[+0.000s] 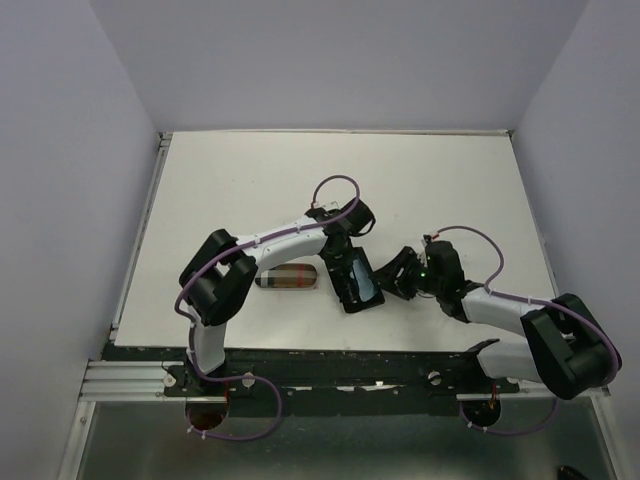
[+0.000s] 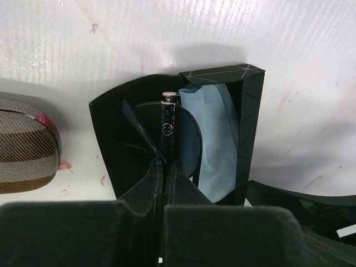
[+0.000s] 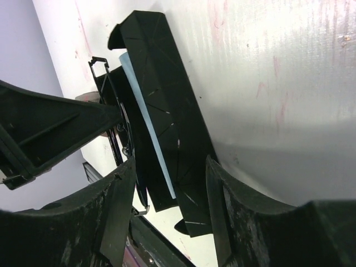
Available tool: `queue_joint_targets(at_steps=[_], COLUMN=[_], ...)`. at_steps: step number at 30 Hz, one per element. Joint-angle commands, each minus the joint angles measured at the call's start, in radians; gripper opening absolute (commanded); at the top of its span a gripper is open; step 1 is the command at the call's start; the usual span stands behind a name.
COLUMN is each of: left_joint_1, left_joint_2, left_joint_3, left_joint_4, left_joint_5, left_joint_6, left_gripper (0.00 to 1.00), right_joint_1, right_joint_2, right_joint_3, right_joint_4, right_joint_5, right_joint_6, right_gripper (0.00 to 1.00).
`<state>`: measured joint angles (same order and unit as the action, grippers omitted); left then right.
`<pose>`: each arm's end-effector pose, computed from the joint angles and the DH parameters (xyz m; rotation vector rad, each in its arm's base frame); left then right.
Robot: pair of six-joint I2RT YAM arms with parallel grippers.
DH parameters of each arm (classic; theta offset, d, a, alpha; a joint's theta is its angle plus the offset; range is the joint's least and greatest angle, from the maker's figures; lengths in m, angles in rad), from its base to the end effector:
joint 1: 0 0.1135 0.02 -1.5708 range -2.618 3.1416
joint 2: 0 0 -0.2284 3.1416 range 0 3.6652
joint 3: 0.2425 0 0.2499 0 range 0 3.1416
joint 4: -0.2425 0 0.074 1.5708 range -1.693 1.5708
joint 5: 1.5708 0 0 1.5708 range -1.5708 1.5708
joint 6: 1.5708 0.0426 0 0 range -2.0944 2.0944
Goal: Organize the sunglasses
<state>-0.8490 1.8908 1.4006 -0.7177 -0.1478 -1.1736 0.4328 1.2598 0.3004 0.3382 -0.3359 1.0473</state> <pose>0.2527 -0.2776 0.1605 -0.4912 2.7640 -0.3262 0.2042 0.1098 0.1003 0.5285 2.3598 1.1367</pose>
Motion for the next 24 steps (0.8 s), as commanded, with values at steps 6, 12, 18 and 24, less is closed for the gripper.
queue_joint_targets(at_steps=[6,12,18,24], left_joint_1=[-0.018,-0.025,-0.041,-0.048], left_joint_2=[0.079,0.12,0.152,0.174], left_joint_3=[0.1,0.175,0.205,0.222], left_joint_4=[-0.051,-0.152,-0.167,-0.187], left_joint_5=[-0.048,-0.105,-0.125,-0.142], left_joint_6=[-0.089,-0.115,-0.106,-0.104], left_gripper=[0.0,0.0,0.0,0.0], right_joint_1=[0.0,0.0,0.0,0.0], right_joint_2=[0.087,0.081,0.062,0.046], right_joint_3=[-0.023,-0.024,-0.03,-0.03], right_joint_4=[0.113,0.122,0.113,0.111], right_joint_5=[-0.072,-0.075,-0.066,-0.066], right_joint_6=[0.028,0.03,0.039,0.039], right_gripper=[0.6,0.6,0.61,0.61])
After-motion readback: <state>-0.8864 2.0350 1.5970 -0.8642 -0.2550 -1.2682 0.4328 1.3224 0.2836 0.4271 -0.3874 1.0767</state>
